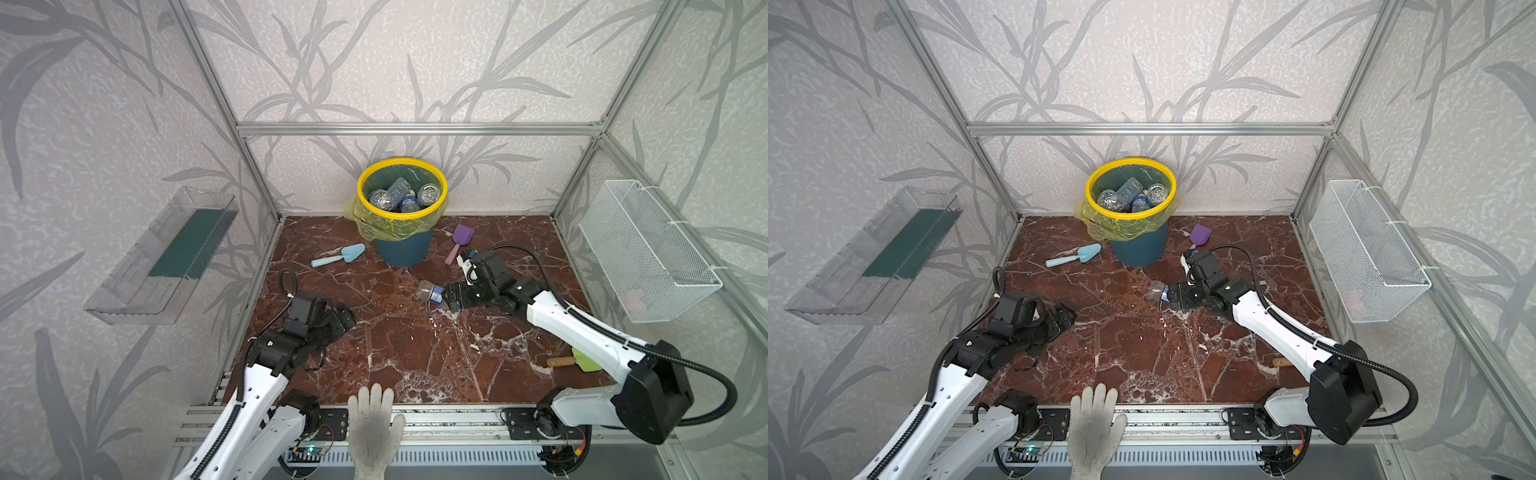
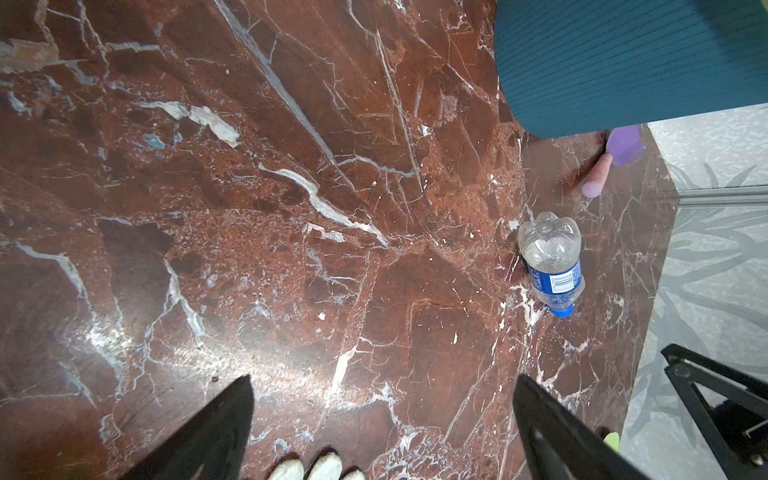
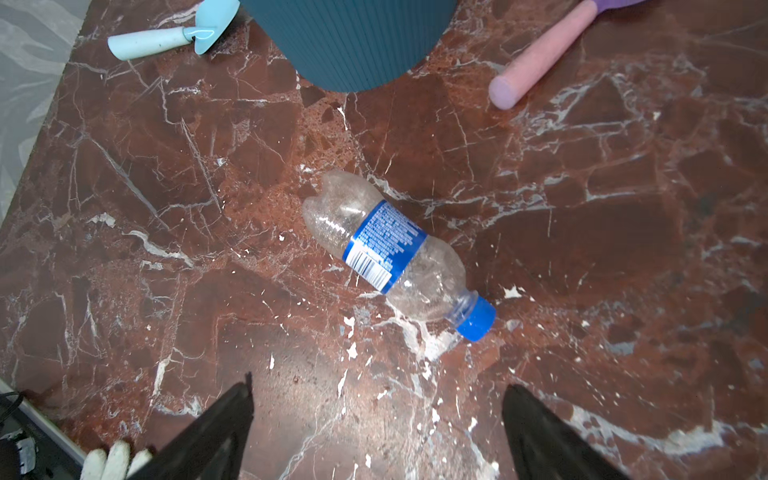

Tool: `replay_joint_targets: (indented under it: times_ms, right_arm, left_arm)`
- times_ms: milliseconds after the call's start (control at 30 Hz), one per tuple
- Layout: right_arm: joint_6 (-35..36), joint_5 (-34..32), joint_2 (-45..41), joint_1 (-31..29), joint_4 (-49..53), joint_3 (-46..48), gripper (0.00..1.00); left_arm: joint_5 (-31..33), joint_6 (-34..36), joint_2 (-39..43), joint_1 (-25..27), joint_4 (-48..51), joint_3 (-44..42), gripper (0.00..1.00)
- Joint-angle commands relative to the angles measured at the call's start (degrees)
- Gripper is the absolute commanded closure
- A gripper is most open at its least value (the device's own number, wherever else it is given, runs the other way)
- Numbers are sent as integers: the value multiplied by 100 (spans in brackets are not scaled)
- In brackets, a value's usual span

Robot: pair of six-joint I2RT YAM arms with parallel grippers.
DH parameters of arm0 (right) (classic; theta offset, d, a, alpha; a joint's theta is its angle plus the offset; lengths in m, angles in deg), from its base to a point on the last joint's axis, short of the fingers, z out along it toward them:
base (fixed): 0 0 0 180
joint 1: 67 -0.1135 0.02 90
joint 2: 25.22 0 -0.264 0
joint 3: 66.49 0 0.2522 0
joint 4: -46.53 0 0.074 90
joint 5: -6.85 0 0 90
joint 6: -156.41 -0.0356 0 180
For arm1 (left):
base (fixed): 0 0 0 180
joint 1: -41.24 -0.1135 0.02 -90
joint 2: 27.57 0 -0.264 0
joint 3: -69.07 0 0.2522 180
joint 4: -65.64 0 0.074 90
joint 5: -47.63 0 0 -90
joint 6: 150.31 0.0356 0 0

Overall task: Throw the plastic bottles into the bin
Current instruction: 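Bring the right gripper back to the last blue-label bottle, then lower the right gripper onto the last blue-label bottle and grasp it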

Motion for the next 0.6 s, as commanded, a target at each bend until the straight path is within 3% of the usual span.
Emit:
replay_joint_targets:
  times_ms: [0,567]
  right_arm:
    - [383,231,210,68,-512,-6,6]
    - [1156,720,1842,176,-787,-897,6]
  left_arm:
    - [-17,-63,31,-21,81,-68,3]
    - [-16,-78,15,-21,87,-77,3]
